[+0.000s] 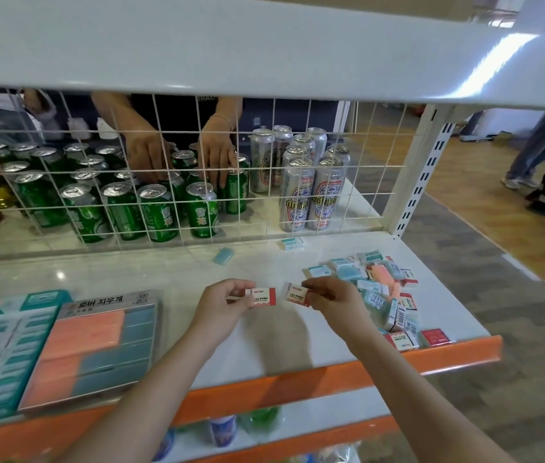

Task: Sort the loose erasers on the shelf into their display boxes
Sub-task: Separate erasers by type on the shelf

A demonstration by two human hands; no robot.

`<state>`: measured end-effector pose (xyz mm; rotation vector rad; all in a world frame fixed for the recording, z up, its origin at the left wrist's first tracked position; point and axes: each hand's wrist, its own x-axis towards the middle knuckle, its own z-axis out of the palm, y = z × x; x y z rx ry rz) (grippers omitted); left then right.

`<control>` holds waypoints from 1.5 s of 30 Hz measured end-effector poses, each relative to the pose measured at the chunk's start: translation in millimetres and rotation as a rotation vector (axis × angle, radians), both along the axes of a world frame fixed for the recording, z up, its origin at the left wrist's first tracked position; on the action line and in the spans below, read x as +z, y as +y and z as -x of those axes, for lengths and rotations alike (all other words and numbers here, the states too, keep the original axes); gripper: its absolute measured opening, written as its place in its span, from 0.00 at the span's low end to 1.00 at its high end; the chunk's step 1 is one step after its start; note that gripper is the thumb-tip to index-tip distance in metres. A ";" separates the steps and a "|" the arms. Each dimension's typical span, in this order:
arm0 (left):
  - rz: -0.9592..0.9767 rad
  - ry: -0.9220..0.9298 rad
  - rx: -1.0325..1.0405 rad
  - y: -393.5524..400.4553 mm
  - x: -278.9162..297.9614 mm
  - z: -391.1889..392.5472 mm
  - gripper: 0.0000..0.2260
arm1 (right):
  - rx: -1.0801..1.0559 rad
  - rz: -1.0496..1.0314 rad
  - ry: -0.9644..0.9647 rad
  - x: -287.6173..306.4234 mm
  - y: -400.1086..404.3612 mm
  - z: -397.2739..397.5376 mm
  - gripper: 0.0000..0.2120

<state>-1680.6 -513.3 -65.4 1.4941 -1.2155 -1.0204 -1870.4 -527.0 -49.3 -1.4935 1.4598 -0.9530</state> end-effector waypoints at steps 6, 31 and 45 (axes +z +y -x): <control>-0.044 0.054 0.002 18.0 -5.5 -4.2 0.11 | 0.032 0.017 0.014 -2.9 17.2 0.2 0.11; -0.017 -0.123 0.031 49.4 -4.3 -11.2 0.10 | 0.117 0.029 0.101 -2.3 35.8 -6.2 0.10; 0.081 -0.255 0.123 62.5 9.0 -84.0 0.09 | 0.166 0.113 0.121 6.2 33.5 -85.3 0.09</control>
